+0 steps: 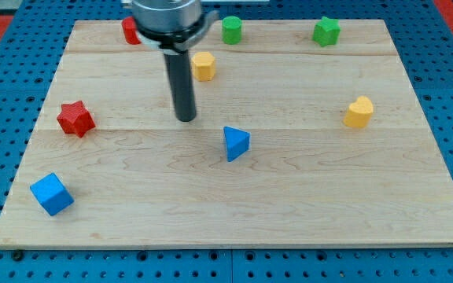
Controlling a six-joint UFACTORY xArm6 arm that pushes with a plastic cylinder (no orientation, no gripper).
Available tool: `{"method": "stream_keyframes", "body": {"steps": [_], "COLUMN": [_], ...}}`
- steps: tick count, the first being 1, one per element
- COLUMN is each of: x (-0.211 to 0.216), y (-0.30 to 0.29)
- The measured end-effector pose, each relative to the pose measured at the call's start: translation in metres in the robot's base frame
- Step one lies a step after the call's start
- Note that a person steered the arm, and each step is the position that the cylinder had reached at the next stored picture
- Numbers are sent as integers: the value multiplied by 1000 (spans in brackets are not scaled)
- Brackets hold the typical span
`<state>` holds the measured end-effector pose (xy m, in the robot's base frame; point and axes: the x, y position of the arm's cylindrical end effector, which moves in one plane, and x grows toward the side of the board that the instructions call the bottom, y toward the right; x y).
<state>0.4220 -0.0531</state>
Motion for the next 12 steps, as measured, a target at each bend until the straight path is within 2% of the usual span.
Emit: {"method": "stream_keyframes", "body": {"steps": [2, 3, 4, 5, 6, 7, 8, 10, 11, 12], "x": [54, 25, 10, 21, 68, 83, 63, 115, 129, 143], "y": [-6, -4, 29, 54, 50, 56, 57, 91, 123, 90]}}
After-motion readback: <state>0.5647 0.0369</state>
